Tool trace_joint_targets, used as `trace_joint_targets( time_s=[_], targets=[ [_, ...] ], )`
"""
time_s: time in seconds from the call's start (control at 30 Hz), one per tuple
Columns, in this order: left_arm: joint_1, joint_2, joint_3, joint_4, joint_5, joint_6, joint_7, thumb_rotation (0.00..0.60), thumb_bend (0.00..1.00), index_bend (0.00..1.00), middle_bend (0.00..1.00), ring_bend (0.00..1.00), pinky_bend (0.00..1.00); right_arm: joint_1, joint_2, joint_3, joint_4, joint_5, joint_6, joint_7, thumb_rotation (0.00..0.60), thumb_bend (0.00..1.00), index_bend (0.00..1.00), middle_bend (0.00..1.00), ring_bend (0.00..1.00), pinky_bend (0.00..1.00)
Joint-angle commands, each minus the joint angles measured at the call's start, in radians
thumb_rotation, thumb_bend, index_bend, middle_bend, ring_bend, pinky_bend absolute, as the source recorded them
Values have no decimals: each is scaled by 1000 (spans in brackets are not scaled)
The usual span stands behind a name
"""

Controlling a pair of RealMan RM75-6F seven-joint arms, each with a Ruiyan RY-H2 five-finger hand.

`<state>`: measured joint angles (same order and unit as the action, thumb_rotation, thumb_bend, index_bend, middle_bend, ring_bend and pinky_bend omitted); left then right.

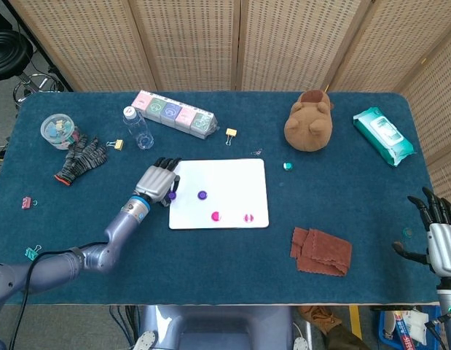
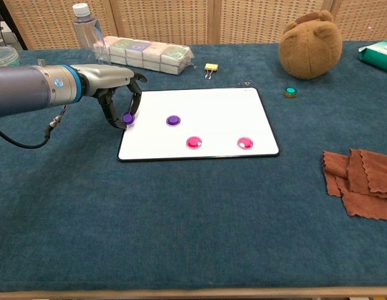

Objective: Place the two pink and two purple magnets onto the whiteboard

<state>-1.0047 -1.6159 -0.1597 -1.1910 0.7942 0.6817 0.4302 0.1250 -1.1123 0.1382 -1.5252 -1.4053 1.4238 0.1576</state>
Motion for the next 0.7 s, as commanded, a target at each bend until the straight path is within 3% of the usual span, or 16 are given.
trace_joint_targets(
  time_s=[0.03,0.5,0.7],
  targets=[
    [-3,-2,2,1,-6,2,3,600,238,677,0,0,0,0,0,0,0,0,1,1,600,0,142,0,0,0],
    [-30,-26,0,13,-32,3,15,600,238,651,0,0,0,-2,3,2,0,2,2,7,600,0,142,0,0,0],
    [-40,-26,10,8,-60,8,43,600,238,505,0,0,0,-3,5,3,2,5,2,14,600,0,141,0,0,0]
  ],
)
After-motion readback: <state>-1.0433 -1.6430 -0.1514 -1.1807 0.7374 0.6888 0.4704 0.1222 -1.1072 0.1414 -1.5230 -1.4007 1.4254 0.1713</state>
